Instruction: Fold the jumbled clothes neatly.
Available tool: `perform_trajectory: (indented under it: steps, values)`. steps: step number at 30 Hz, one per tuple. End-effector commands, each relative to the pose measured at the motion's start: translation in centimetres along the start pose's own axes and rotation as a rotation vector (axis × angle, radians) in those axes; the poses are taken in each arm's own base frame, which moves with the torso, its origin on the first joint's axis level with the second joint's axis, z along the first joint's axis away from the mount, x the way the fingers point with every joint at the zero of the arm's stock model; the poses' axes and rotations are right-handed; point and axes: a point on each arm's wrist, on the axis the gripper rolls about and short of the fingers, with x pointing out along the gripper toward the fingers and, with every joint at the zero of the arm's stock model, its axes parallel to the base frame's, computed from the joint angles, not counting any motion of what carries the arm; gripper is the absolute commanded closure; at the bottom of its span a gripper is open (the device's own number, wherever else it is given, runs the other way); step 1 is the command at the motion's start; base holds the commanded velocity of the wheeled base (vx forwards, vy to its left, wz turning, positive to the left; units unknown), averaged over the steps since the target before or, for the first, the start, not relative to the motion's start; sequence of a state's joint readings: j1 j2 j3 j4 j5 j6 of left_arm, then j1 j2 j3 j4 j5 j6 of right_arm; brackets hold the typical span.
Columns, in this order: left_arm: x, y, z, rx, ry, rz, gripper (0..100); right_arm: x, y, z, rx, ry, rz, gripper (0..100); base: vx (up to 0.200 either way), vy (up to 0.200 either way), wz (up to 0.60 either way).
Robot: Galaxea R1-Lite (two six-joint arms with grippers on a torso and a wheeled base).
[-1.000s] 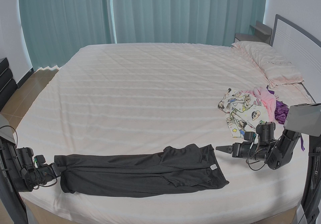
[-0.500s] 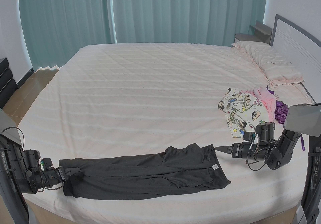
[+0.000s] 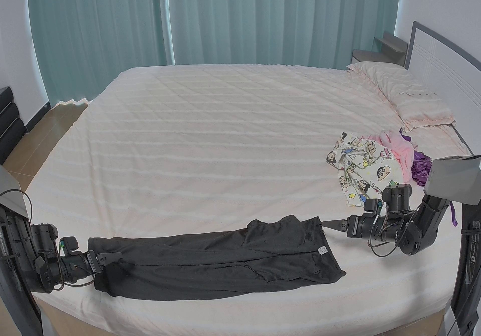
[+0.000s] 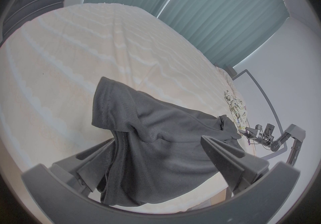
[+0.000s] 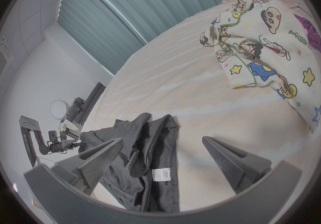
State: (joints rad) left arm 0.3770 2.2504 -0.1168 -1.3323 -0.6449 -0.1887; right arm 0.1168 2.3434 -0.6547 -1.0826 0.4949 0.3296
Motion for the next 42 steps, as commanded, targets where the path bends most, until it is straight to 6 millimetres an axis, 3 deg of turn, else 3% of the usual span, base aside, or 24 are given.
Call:
perform_trajectory:
  steps: [1, 9, 20, 35, 36, 42]
  values:
    - [-0.3, -0.3, 0.4, 0.020, -0.021, -0.003, 0, 0.0, 0.0, -0.1, 0.000, 0.002, 0.001, 0, 0.000, 0.000, 0.00]
    - [-0.9, -2.1, 1.2, 0.055, -0.021, -0.022, 0, 0.1, 0.0, -0.1, 0.000, 0.004, 0.000, 0, 0.000, 0.000, 0.00]
    - [-0.3, -0.2, 1.5, 0.071, 0.031, 0.167, 0, 0.2, 0.1, -0.4, -0.008, -0.006, 0.004, 0, 0.000, 0.000, 0.00]
    - [1.3, 0.9, 2.0, 0.059, 0.030, 0.201, 0, 0.3, 0.1, -0.5, -0.009, -0.004, 0.004, 0, 0.000, 0.000, 0.00]
    - [1.4, 0.5, 1.9, 0.067, 0.039, 0.193, 100, 0.3, 0.1, -0.5, -0.009, -0.004, 0.004, 0, 0.000, 0.000, 0.00]
    - [2.4, 0.9, 1.9, 0.066, 0.052, 0.217, 100, 0.3, 0.1, -0.5, -0.009, -0.004, 0.004, 0, 0.000, 0.000, 0.00]
